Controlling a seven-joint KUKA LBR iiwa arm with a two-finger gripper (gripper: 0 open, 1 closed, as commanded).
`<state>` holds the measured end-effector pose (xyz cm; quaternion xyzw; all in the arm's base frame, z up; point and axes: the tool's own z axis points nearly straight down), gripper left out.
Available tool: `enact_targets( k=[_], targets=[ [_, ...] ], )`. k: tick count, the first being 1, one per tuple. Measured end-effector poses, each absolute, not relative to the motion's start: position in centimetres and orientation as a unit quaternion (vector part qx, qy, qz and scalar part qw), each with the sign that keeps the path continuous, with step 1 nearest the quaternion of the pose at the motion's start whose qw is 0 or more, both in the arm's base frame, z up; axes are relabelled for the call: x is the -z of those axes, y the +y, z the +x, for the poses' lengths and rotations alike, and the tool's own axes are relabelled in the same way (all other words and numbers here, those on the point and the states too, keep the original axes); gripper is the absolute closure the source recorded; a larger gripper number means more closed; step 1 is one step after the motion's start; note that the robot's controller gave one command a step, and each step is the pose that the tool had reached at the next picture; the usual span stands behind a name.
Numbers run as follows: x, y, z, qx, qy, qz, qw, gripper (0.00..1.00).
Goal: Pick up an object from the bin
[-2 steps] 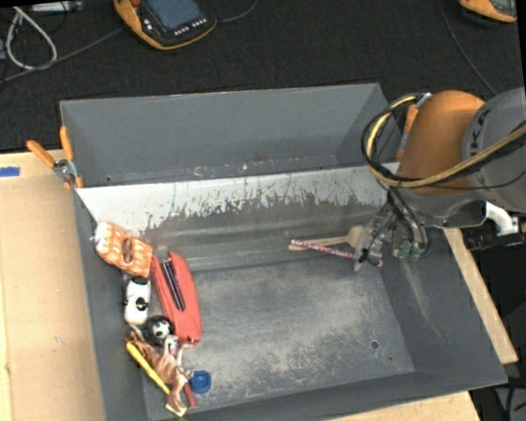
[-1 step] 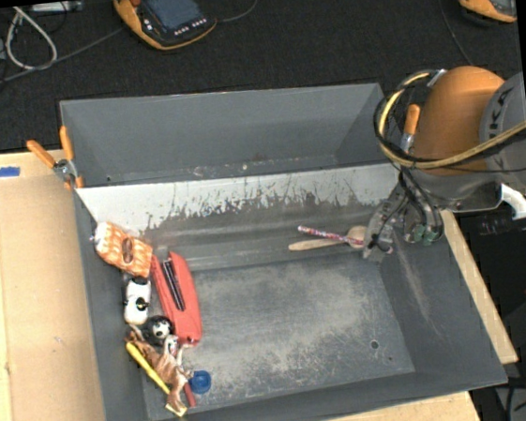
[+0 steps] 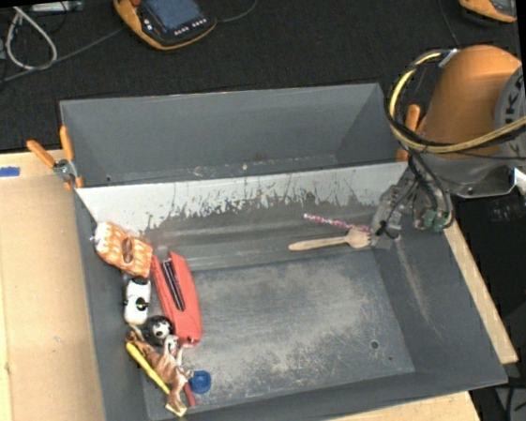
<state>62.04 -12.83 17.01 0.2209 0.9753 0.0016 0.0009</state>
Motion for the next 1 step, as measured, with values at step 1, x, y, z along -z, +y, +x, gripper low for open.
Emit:
enact_targets(
  k=[1],
  targets=[
    [-18.36, -12.85, 62.09, -0.002, 0.975, 0.22, 0.002, 1.0]
  ],
)
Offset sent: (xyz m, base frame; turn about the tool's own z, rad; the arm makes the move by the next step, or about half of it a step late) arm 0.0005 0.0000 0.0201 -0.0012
